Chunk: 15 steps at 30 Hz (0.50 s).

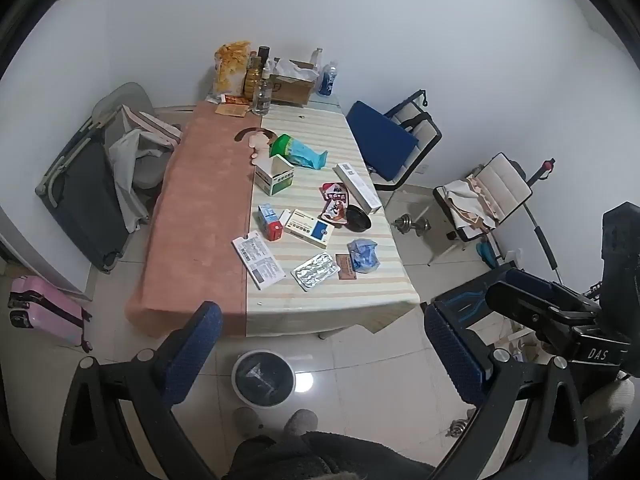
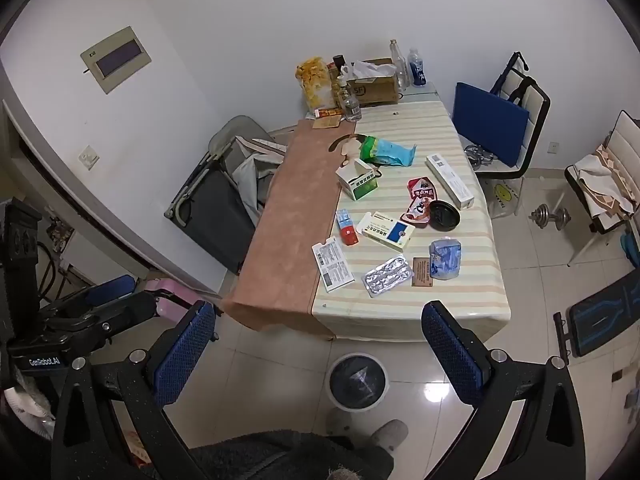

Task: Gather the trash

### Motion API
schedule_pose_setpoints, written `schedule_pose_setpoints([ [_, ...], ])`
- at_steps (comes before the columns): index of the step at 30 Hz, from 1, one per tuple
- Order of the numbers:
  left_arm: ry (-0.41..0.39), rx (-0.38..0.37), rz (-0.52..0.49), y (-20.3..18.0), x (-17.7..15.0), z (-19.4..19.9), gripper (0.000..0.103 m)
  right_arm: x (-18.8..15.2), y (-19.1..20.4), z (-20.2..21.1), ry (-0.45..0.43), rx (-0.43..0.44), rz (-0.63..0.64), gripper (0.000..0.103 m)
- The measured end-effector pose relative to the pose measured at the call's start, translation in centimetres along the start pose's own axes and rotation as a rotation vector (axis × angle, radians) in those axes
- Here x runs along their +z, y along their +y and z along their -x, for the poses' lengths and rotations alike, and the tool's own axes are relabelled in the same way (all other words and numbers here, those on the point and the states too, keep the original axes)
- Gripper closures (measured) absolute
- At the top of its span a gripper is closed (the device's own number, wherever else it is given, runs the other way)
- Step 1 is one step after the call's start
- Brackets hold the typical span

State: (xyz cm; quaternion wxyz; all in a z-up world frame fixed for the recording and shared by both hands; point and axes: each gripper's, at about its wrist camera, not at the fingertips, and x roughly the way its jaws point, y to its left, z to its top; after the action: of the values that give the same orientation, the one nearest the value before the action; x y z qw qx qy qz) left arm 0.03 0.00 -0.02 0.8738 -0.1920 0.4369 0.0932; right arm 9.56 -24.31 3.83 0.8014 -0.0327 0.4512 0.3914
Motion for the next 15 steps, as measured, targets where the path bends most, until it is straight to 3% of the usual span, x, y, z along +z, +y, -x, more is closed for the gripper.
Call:
schedule_pose_setpoints([
  [4,-0.007,-0.015,0.006,-0.2,-0.1,0.0,0.0,0.1,-0.2,0.1,0.0,0.005,-0.003,0.0],
  [9,-0.011,-0.013,0.005,-3.1,-0.8,-0.8,0.0,-0.3,0.5,-0.3,-0.003,0.016,0.004,0.0],
  [11,-0.01,-0.054,0.025,-1.0,0.1,0.0,0.0,-0.7,1.2,-0.3,-0.007,0.017,0.014,0.0],
  [15,-0.009,-0.067,0.032,-0.5,0.3,0.2,0.0,-0.4,1.0,0.2,0.003,0.024,0.02,0.0],
])
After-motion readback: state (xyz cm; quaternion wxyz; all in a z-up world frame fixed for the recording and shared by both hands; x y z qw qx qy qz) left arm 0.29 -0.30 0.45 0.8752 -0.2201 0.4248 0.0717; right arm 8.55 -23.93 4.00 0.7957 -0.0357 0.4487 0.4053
